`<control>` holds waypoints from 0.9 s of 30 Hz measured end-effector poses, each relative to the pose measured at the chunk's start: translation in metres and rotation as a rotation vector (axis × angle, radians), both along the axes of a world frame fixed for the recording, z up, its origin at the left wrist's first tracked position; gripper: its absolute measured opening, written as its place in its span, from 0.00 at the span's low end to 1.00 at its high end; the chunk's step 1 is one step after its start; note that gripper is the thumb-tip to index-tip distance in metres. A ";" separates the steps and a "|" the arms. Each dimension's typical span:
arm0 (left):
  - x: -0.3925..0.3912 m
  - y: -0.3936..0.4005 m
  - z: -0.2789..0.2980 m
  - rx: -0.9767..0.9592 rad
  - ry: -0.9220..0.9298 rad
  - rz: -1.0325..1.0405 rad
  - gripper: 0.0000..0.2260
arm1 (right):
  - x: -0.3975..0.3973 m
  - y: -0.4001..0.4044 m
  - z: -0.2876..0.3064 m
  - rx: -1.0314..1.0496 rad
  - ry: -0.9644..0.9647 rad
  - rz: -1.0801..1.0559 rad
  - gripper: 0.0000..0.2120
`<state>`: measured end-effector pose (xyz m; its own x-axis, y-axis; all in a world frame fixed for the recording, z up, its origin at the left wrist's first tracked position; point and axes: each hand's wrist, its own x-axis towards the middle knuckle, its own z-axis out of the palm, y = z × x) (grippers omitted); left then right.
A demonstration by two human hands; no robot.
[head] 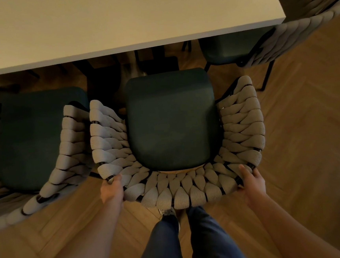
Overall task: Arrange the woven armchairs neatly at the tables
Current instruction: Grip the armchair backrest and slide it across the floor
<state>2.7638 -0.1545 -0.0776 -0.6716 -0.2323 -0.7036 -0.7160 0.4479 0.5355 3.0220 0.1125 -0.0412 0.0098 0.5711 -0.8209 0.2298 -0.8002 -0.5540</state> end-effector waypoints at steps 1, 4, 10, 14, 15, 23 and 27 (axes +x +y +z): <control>0.000 0.000 0.000 0.000 -0.002 -0.001 0.21 | 0.000 0.000 0.001 0.002 0.002 -0.003 0.18; 0.001 -0.001 -0.002 -0.006 -0.013 0.000 0.21 | -0.001 0.001 0.002 0.001 0.010 -0.015 0.18; 0.001 -0.001 0.001 -0.024 -0.011 -0.025 0.22 | -0.002 0.001 0.003 -0.009 0.024 -0.021 0.17; 0.001 0.000 0.002 -0.027 -0.012 -0.034 0.23 | -0.002 0.001 0.001 -0.001 0.022 -0.015 0.16; 0.001 0.000 0.002 -0.031 -0.012 -0.037 0.23 | -0.001 0.001 0.001 -0.002 0.024 -0.014 0.17; -0.002 -0.001 0.005 0.032 -0.051 -0.046 0.25 | 0.000 0.002 -0.002 0.005 0.025 -0.025 0.20; -0.001 -0.001 0.003 0.052 -0.055 -0.035 0.24 | 0.001 0.003 -0.001 0.019 0.027 -0.013 0.20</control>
<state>2.7627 -0.1555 -0.0747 -0.6385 -0.1712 -0.7504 -0.7294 0.4456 0.5190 3.0234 0.1153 -0.0423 -0.0045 0.5867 -0.8098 0.2039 -0.7922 -0.5751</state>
